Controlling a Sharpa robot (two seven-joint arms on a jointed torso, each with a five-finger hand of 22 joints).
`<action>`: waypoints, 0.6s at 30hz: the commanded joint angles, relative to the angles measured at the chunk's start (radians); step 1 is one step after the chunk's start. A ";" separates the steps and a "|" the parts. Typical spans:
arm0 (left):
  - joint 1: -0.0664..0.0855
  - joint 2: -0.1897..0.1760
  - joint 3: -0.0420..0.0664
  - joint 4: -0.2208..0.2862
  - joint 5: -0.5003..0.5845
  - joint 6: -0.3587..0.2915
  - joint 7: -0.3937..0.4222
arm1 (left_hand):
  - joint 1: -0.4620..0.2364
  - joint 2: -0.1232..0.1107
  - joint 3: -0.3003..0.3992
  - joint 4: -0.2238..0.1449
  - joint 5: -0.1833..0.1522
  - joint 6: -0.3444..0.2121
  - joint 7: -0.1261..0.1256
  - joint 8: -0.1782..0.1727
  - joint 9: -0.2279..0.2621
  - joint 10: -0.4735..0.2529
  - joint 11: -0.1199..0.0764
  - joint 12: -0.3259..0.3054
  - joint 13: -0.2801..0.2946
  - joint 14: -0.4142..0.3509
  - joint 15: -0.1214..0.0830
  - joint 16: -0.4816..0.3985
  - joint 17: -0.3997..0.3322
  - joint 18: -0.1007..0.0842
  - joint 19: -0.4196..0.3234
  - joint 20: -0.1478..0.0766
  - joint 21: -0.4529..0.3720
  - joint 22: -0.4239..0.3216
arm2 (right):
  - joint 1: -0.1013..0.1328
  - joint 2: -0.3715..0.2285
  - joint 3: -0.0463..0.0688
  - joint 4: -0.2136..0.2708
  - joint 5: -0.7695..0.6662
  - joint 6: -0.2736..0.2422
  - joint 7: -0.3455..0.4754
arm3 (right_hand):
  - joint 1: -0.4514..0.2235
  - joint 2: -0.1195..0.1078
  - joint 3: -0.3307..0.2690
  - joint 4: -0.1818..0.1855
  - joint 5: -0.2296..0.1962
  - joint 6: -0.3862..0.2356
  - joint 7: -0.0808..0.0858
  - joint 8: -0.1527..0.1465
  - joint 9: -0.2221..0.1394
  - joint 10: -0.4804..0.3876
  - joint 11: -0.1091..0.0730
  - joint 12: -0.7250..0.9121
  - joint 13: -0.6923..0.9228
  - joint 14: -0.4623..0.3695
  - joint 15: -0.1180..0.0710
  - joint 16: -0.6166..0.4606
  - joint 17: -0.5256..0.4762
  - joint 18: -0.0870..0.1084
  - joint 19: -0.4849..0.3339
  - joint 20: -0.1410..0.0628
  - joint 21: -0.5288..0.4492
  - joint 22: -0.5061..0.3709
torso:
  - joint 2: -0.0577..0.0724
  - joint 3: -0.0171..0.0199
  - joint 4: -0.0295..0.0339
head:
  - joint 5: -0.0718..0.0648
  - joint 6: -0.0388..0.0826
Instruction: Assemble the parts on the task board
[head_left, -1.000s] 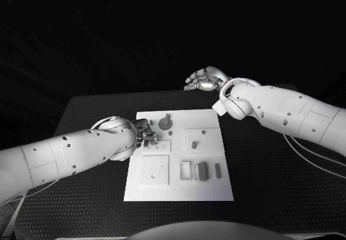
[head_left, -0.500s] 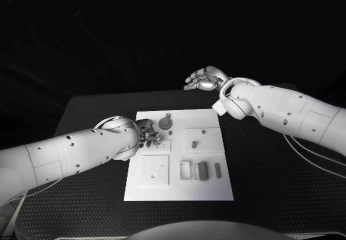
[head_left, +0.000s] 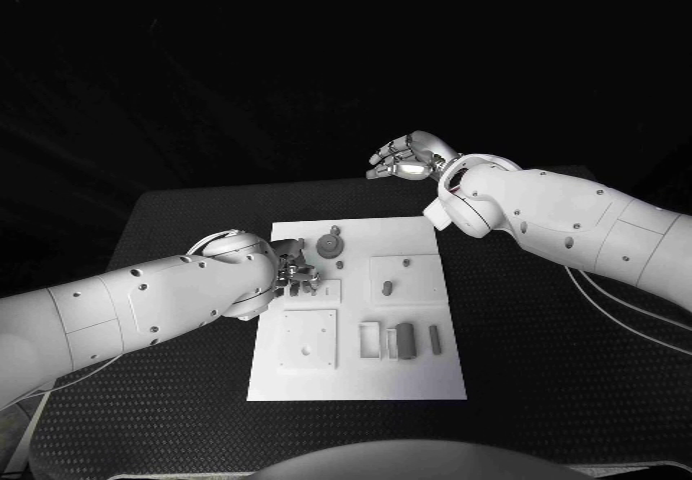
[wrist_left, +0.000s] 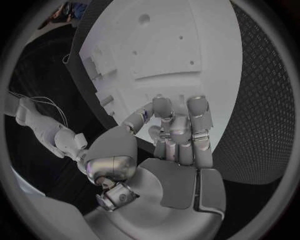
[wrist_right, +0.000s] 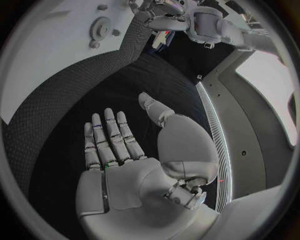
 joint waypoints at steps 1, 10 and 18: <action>-0.003 0.002 -0.003 -0.001 -0.006 0.060 -0.016 | 0.001 0.010 0.047 0.022 -0.006 0.108 -0.041 0.002 0.001 -0.002 -0.003 0.002 -0.001 0.016 -0.027 0.003 -0.002 0.007 -0.001 -0.009 0.001 0.019 | -0.001 0.001 0.000 -0.001 0.002 0.011 0.008 | -0.003 0.009 -0.006 -0.002 -0.005 -0.001 0.038 0.006 -0.002 0.008 0.002 -0.006 -0.002 0.005 0.000 -0.007 -0.001 -0.017 -0.003 0.000 -0.007 0.001 | 0.001 -0.0003 -0.0005 | 0.000 0.000; -0.003 0.006 -0.004 -0.005 -0.004 0.077 -0.019 | 0.001 0.010 0.047 0.022 -0.011 0.106 -0.040 0.002 0.001 -0.003 -0.002 0.001 -0.002 0.015 -0.026 0.003 -0.003 0.007 -0.002 -0.008 0.001 0.019 | -0.001 0.000 0.000 0.000 0.003 0.012 0.008 | -0.003 0.010 -0.006 -0.001 -0.005 -0.001 0.038 0.006 -0.002 0.008 0.002 -0.006 -0.003 0.006 0.000 -0.007 -0.001 -0.017 -0.002 0.000 -0.007 0.002 | 0.000 -0.0001 0.0004 | -0.001 -0.003; -0.003 0.008 -0.004 -0.004 -0.002 0.088 -0.022 | 0.000 0.011 0.048 0.022 -0.021 0.103 -0.039 0.001 0.001 -0.005 0.000 0.001 -0.004 0.013 -0.024 0.002 -0.004 0.006 -0.005 -0.008 0.000 0.019 | -0.001 -0.002 0.000 0.001 0.003 0.011 0.008 | -0.003 0.010 -0.006 -0.001 -0.005 -0.001 0.038 0.007 -0.002 0.009 0.002 -0.007 -0.003 0.006 0.000 -0.007 -0.001 -0.017 -0.002 0.000 -0.008 0.002 | 0.000 -0.0004 0.0007 | -0.004 -0.002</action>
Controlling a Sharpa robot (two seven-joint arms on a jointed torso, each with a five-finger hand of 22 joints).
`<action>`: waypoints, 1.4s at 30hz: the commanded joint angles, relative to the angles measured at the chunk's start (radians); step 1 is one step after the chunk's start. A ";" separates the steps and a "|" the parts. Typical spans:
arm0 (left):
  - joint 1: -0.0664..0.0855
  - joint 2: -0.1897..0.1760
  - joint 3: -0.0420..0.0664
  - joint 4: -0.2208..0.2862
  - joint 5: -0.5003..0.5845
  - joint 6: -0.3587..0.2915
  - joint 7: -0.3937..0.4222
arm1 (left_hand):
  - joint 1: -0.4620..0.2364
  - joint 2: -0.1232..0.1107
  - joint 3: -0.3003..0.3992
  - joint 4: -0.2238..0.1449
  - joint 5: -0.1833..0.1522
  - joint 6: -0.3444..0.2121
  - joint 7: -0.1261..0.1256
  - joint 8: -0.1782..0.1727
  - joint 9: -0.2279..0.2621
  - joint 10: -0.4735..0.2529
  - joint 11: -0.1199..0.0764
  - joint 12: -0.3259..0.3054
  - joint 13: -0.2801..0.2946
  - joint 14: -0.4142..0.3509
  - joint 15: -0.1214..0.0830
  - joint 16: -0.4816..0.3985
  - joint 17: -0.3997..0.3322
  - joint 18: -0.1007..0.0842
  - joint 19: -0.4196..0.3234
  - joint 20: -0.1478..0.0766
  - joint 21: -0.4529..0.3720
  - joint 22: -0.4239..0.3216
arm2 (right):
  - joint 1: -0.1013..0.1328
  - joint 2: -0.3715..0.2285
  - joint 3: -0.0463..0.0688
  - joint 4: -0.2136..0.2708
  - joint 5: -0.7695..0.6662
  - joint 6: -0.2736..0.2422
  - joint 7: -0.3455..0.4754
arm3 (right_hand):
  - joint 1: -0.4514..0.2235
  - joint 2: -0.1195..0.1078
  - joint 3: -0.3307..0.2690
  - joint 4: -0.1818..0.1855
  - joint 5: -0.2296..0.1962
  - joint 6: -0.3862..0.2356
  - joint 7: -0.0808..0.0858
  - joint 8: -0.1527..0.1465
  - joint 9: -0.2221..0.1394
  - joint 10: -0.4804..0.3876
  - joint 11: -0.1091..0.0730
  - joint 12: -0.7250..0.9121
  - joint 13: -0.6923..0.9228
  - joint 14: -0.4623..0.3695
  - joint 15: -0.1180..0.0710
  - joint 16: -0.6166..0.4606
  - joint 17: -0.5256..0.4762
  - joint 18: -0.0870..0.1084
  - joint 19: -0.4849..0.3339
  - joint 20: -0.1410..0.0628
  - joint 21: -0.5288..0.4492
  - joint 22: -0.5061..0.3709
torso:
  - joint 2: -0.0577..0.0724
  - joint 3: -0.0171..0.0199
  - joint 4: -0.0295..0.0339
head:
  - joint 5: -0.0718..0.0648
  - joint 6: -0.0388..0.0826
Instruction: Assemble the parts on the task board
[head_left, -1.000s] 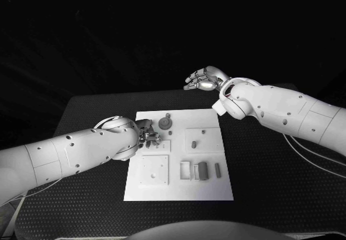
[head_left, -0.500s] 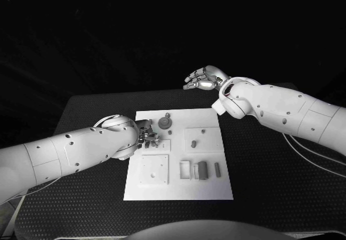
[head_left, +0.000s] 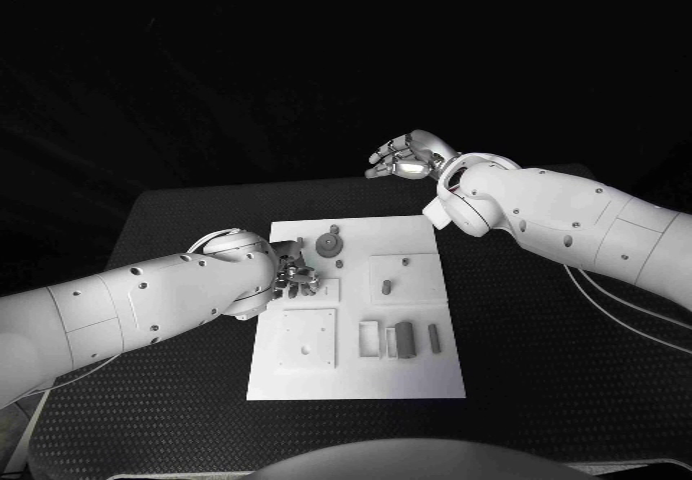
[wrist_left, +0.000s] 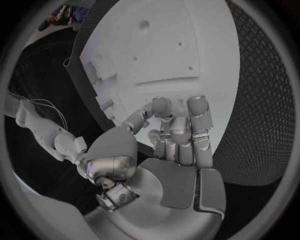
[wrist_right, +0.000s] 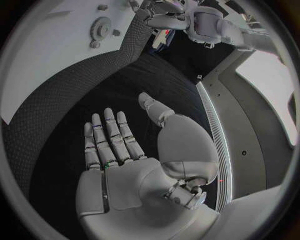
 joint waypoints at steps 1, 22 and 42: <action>-0.005 0.002 -0.004 0.001 -0.001 0.046 -0.015 | 0.000 0.011 0.048 0.022 -0.006 0.103 -0.039 -0.002 -0.001 -0.005 0.000 0.000 -0.001 0.013 -0.024 0.003 -0.002 0.006 0.001 -0.005 0.000 0.019 | 0.000 0.000 0.000 0.001 0.001 0.011 0.008 | -0.003 0.010 -0.006 -0.001 -0.005 -0.001 0.038 0.007 -0.001 0.005 -0.002 -0.007 -0.001 0.006 0.000 -0.004 -0.001 -0.017 -0.002 0.000 -0.004 0.001 | -0.001 0.0000 0.0002 | 0.000 0.000; -0.007 -0.018 -0.004 0.018 -0.012 -0.077 0.019 | 0.003 0.010 0.050 0.021 -0.017 0.102 -0.039 -0.001 -0.001 -0.004 -0.001 0.001 -0.003 0.015 -0.024 0.003 -0.004 0.008 0.003 -0.007 0.001 0.020 | -0.003 -0.001 0.000 0.000 0.003 0.009 0.010 | -0.004 0.010 -0.006 -0.001 -0.005 -0.001 0.038 0.007 -0.002 0.006 -0.001 -0.007 -0.003 0.006 0.001 -0.004 -0.001 -0.017 -0.002 0.000 -0.005 0.003 | 0.000 -0.0015 0.0009 | -0.001 0.005; -0.006 -0.030 0.001 0.027 0.027 -0.108 0.028 | 0.005 0.007 0.052 0.022 -0.040 0.101 -0.039 -0.001 0.001 -0.004 -0.002 0.002 -0.006 0.019 -0.026 0.002 -0.009 0.009 0.006 -0.007 0.001 0.019 | -0.004 -0.003 0.000 0.000 0.003 0.009 0.010 | -0.003 0.010 -0.006 -0.001 -0.005 -0.001 0.039 0.008 -0.003 0.007 -0.001 -0.008 -0.005 0.006 0.001 -0.005 -0.002 -0.017 -0.001 0.000 -0.006 0.004 | 0.000 -0.0004 0.0003 | 0.001 0.005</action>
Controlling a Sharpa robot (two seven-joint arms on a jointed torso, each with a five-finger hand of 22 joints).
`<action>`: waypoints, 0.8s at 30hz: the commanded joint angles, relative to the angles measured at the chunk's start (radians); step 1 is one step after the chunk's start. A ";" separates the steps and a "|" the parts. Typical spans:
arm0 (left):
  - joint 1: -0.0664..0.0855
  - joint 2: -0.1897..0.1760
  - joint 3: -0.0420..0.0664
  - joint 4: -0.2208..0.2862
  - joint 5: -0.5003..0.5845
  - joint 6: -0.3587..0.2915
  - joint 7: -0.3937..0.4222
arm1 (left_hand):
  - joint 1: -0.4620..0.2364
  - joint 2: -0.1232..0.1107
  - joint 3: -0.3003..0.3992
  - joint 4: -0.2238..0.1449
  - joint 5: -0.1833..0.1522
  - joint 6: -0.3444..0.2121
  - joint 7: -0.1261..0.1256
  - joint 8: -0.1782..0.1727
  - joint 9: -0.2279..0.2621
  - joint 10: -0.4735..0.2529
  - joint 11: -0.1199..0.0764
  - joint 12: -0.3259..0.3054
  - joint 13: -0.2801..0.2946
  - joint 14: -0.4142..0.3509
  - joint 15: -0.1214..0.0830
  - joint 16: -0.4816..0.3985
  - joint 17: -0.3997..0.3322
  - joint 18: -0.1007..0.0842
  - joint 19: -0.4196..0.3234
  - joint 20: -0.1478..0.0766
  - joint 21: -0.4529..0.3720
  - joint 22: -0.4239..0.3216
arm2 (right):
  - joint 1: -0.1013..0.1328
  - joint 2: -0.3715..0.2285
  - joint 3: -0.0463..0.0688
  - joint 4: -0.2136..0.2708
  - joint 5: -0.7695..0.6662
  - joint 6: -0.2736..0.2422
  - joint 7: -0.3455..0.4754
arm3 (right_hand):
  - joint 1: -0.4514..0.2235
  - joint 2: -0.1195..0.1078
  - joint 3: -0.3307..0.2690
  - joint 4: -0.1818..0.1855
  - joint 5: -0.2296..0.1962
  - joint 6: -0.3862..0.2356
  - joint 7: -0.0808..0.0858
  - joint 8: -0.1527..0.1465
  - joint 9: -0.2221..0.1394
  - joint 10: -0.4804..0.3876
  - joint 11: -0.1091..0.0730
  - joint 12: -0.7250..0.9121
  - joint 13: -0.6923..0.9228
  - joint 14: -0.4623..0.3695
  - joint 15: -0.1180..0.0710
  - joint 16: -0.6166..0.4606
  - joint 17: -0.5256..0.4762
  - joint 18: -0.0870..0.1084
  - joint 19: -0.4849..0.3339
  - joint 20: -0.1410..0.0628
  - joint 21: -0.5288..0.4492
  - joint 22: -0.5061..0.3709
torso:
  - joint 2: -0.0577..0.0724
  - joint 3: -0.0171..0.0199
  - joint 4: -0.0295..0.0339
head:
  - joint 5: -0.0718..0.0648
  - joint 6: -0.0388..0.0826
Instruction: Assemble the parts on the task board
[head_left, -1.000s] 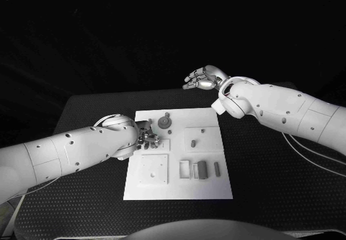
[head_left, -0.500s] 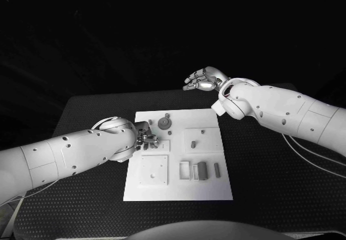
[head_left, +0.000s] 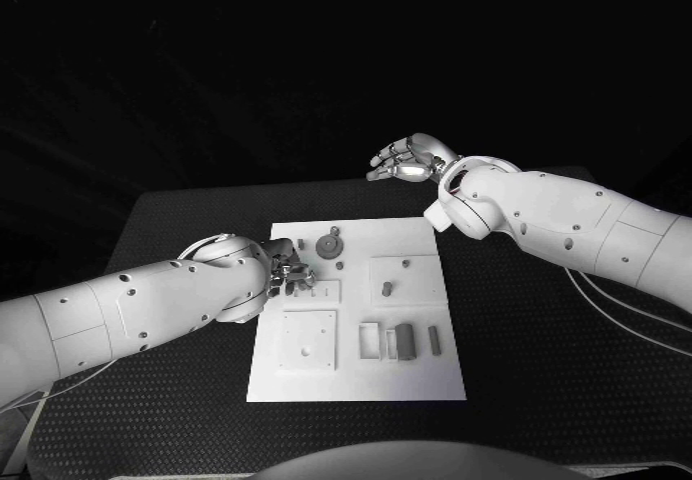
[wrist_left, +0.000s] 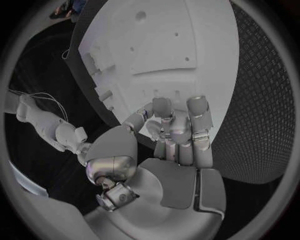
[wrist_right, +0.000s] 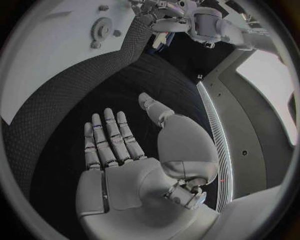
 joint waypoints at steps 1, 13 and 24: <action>0.000 0.005 0.000 0.001 0.019 0.007 0.007 | 0.003 0.010 0.052 0.023 -0.006 0.101 -0.039 0.003 0.001 -0.005 -0.003 0.001 -0.002 0.019 -0.026 0.002 -0.001 0.009 0.002 -0.004 0.001 0.018 | 0.000 0.000 0.000 0.001 0.000 0.009 0.009 | 0.001 0.006 -0.006 -0.001 -0.005 -0.001 0.039 0.004 -0.001 0.007 -0.001 -0.004 -0.001 0.006 0.001 -0.005 -0.002 -0.017 -0.001 0.000 -0.006 0.001 | 0.000 0.0013 -0.0009 | 0.001 0.000; 0.000 0.015 -0.001 -0.004 0.024 0.053 -0.007 | 0.018 0.010 0.060 0.024 -0.145 0.082 -0.032 -0.014 -0.004 -0.005 0.003 0.000 -0.019 0.017 -0.020 0.003 -0.008 0.009 0.001 -0.003 -0.004 0.018 | 0.000 -0.001 0.000 0.001 0.000 0.009 0.010 | 0.000 0.006 -0.006 -0.001 -0.005 -0.001 0.039 0.005 -0.001 0.007 -0.001 -0.005 -0.002 0.007 0.001 -0.005 -0.002 -0.017 -0.001 0.000 -0.006 0.002 | 0.000 0.0017 -0.0011 | 0.001 -0.002; -0.004 0.008 -0.002 0.007 0.010 -0.027 0.002 | 0.040 0.013 0.063 0.024 -0.259 0.072 -0.027 -0.030 -0.007 -0.015 0.008 0.002 -0.027 0.010 -0.016 0.003 -0.013 0.010 -0.006 -0.002 -0.008 0.018 | -0.001 -0.001 0.000 -0.001 0.001 0.010 0.008 | -0.001 0.007 -0.007 0.000 -0.005 -0.001 0.039 0.005 -0.002 0.008 -0.001 -0.005 -0.003 0.007 0.001 -0.005 -0.002 -0.017 -0.001 0.000 -0.007 0.002 | -0.001 0.0020 -0.0013 | 0.001 -0.003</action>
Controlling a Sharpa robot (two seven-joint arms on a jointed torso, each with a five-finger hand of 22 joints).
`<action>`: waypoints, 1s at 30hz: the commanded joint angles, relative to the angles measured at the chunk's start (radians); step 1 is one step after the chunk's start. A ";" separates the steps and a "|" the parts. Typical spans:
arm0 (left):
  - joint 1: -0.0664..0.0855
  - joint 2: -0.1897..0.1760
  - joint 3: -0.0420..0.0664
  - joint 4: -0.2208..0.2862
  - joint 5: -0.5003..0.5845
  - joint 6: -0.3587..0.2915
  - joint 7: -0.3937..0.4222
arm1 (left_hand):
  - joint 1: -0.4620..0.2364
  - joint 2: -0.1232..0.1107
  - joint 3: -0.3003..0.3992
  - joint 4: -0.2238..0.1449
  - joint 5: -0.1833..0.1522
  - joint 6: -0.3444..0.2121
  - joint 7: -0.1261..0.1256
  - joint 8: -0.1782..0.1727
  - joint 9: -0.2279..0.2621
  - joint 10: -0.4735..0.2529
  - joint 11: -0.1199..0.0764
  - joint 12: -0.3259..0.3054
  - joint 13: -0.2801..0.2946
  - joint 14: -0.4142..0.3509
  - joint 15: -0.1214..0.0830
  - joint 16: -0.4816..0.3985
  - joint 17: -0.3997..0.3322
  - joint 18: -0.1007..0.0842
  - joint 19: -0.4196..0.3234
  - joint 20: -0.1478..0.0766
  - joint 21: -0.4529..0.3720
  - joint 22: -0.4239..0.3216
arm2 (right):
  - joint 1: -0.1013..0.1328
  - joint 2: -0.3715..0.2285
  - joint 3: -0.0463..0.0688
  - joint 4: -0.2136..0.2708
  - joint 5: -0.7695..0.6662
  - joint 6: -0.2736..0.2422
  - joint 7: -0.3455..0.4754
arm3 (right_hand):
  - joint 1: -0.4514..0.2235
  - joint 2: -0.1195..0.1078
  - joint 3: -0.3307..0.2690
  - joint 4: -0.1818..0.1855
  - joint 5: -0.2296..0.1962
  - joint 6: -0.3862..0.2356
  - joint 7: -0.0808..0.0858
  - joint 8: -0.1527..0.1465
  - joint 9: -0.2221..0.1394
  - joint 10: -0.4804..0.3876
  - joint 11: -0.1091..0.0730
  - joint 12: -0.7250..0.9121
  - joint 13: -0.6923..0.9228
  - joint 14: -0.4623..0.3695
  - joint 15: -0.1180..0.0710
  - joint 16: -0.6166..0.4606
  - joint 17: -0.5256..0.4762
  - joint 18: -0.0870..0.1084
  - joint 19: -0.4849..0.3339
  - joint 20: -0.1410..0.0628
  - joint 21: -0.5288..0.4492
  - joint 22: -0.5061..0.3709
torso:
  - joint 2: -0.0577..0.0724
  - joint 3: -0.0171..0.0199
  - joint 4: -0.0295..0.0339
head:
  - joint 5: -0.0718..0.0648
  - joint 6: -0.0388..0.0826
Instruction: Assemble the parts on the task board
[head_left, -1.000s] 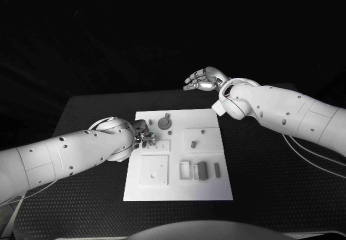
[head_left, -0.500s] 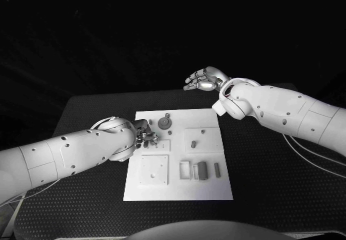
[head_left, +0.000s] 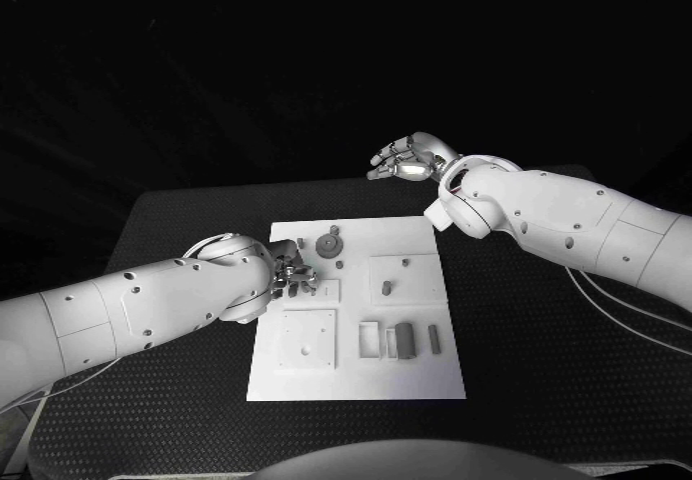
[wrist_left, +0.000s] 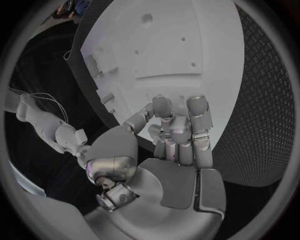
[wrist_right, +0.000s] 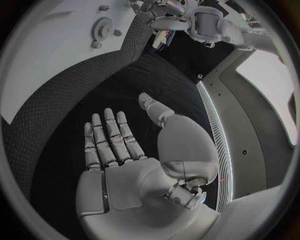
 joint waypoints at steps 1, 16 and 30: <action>-0.006 -0.004 -0.002 0.009 -0.006 -0.066 0.016 | 0.031 0.023 0.005 -0.002 -0.008 0.072 -0.027 -0.004 0.001 -0.006 0.002 0.002 -0.001 0.010 -0.016 0.002 -0.001 0.010 -0.005 -0.006 -0.005 0.018 | -0.001 0.000 0.000 -0.001 0.000 0.010 0.009 | -0.001 0.007 -0.007 0.000 -0.005 -0.001 0.039 0.005 -0.001 0.008 -0.001 -0.005 -0.001 0.007 0.001 -0.005 -0.001 -0.017 -0.001 0.000 -0.004 0.002 | 0.000 0.0000 0.0007 | 0.000 -0.001; -0.027 -0.030 -0.003 0.052 -0.021 -0.127 0.030 | 0.036 0.019 0.008 -0.002 -0.006 0.074 -0.028 -0.004 0.002 -0.006 0.001 0.003 -0.002 0.011 -0.017 0.002 -0.002 0.011 -0.004 -0.007 -0.005 0.018 | -0.003 -0.002 0.000 -0.003 0.001 0.010 0.009 | -0.001 0.007 -0.007 0.000 -0.005 -0.001 0.039 0.005 -0.001 0.008 -0.001 -0.005 -0.002 0.007 0.001 -0.006 -0.001 -0.016 0.000 0.000 -0.005 0.003 | 0.000 -0.0012 0.0010 | 0.002 -0.003; -0.033 -0.031 -0.003 0.055 -0.046 -0.124 0.018 | 0.037 0.018 0.008 -0.001 -0.006 0.075 -0.028 -0.004 0.002 -0.006 0.001 0.004 -0.002 0.011 -0.017 0.002 -0.003 0.011 -0.003 -0.007 -0.005 0.018 | -0.004 -0.003 0.000 -0.002 0.001 0.011 0.009 | -0.001 0.007 -0.007 0.000 -0.005 -0.001 0.039 0.006 -0.002 0.009 -0.001 -0.006 -0.004 0.007 0.001 -0.006 -0.001 -0.016 0.000 0.000 -0.006 0.003 | 0.000 -0.0008 0.0009 | 0.003 -0.004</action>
